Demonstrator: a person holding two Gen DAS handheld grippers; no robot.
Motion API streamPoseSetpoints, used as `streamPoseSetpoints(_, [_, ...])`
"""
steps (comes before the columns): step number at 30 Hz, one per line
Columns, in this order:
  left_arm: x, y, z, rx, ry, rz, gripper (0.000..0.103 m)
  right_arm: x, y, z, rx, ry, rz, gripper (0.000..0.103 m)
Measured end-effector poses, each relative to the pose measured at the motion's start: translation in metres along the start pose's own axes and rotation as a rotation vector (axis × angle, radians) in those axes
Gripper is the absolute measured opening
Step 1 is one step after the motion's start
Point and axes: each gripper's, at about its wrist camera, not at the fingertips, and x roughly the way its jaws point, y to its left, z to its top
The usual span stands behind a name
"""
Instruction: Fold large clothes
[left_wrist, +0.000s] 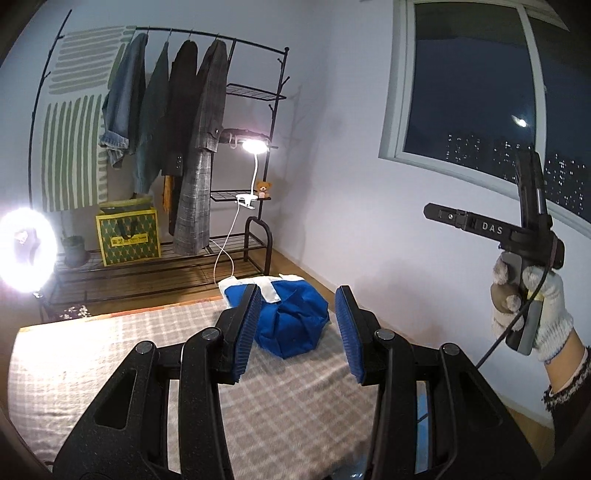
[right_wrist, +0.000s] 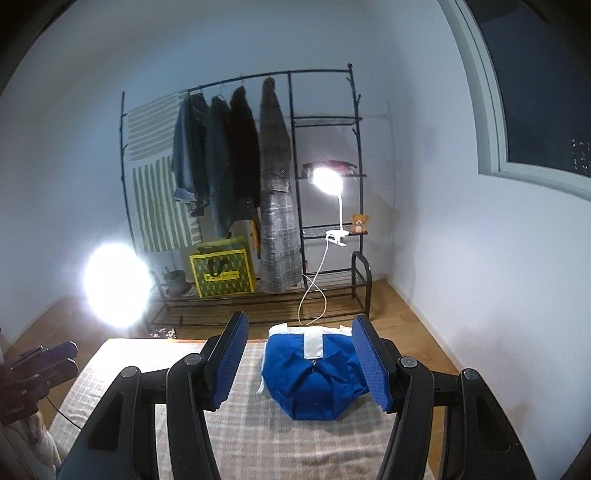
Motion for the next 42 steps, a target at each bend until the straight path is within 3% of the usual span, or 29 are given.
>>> streamPoseSetpoints(9, [-0.058,-0.01,-0.019,0.052,-0.017,0.013,0.042,-0.044,0.027,-0.02,0.015,0.004,0.002,0.061])
streamPoseSetpoints(22, [-0.112,-0.024,-0.009,0.083,-0.075,0.038,0.042,-0.09,0.053,-0.017,-0.032,-0.027,0.022,0.062])
streamPoseSetpoints(26, [-0.118,-0.031,-0.018,0.102,-0.069,0.047,0.043,-0.1,0.061,-0.023,-0.061,-0.03,0.002,0.066])
streamPoseSetpoints(27, [-0.118,-0.032,-0.021,0.105,-0.066,0.049,0.045,-0.102,0.064,-0.027,-0.064,-0.027,-0.001,0.067])
streamPoseSetpoints(29, [-0.119,-0.032,-0.03,0.106,-0.053,0.048,0.057,-0.103,0.068,-0.034,-0.063,-0.012,-0.008,0.073])
streamPoseSetpoints(33, [-0.119,-0.029,-0.047,0.115,-0.035,0.056,0.063,-0.108,0.081,-0.053,-0.079,-0.026,-0.069,0.091])
streamPoseSetpoints(35, [-0.118,-0.025,-0.058,0.112,-0.023,0.056,0.08,-0.111,0.087,-0.06,-0.085,-0.043,-0.108,0.103])
streamPoseSetpoints(42, [-0.115,-0.006,-0.089,0.088,-0.018,0.09,0.103,-0.108,0.099,-0.085,-0.068,-0.076,-0.179,0.103])
